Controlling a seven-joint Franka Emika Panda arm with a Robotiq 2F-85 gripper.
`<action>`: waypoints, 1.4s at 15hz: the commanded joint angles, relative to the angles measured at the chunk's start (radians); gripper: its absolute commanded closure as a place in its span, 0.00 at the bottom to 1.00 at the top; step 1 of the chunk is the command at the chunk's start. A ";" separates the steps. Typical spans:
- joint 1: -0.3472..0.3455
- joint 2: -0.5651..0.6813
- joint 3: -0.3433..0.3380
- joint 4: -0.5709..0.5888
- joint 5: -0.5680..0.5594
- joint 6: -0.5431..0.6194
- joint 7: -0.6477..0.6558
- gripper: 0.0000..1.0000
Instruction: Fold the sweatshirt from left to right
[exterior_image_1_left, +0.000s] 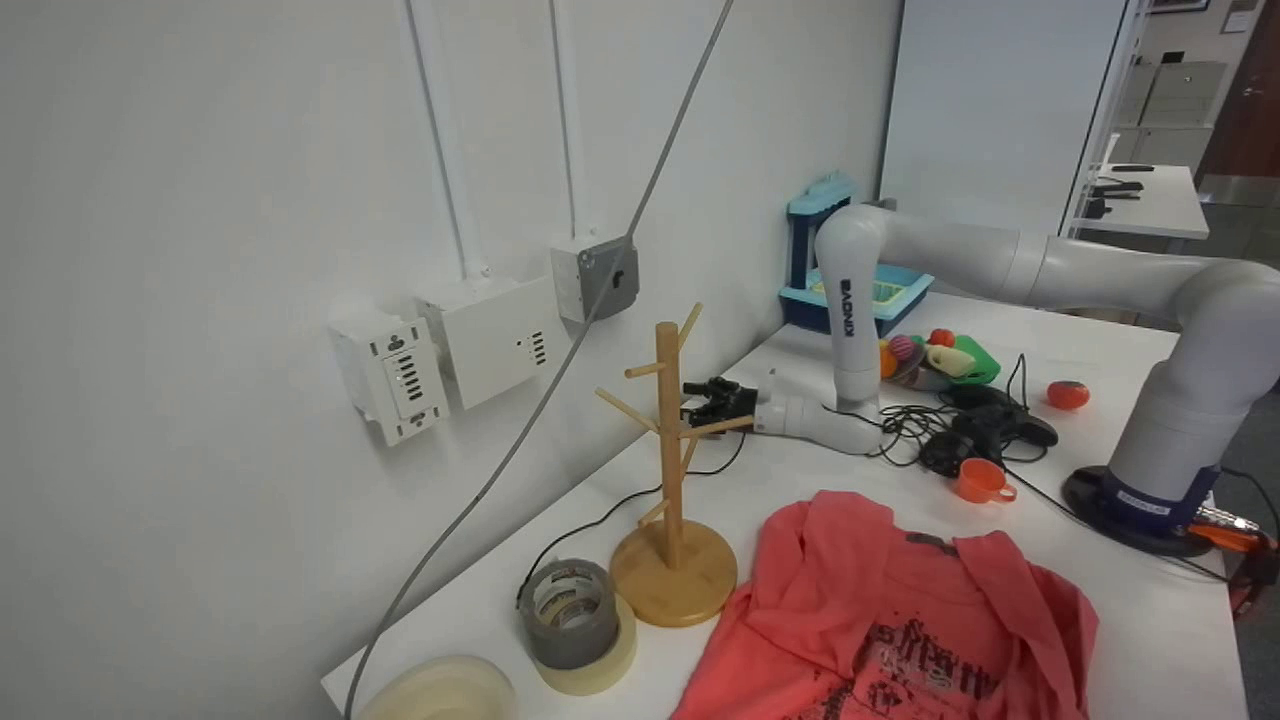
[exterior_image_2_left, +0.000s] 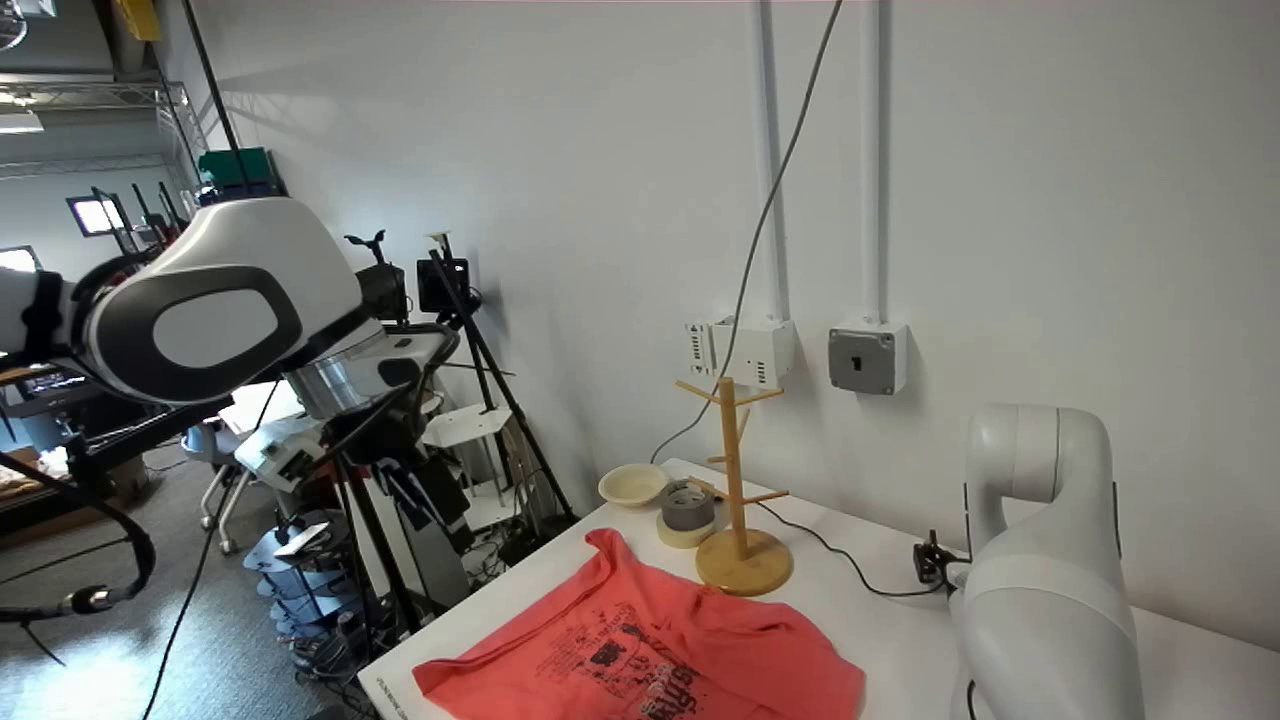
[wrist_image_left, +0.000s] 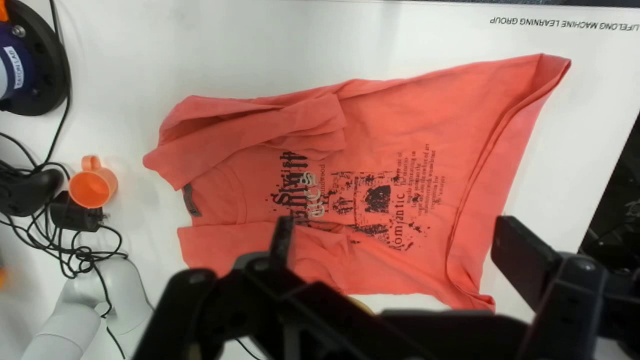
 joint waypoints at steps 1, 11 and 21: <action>0.008 0.036 -0.017 0.005 0.001 0.023 0.000 0.00; 0.047 0.362 0.006 0.118 0.044 0.209 0.033 0.00; 0.072 0.473 0.026 0.175 0.034 0.243 0.028 0.00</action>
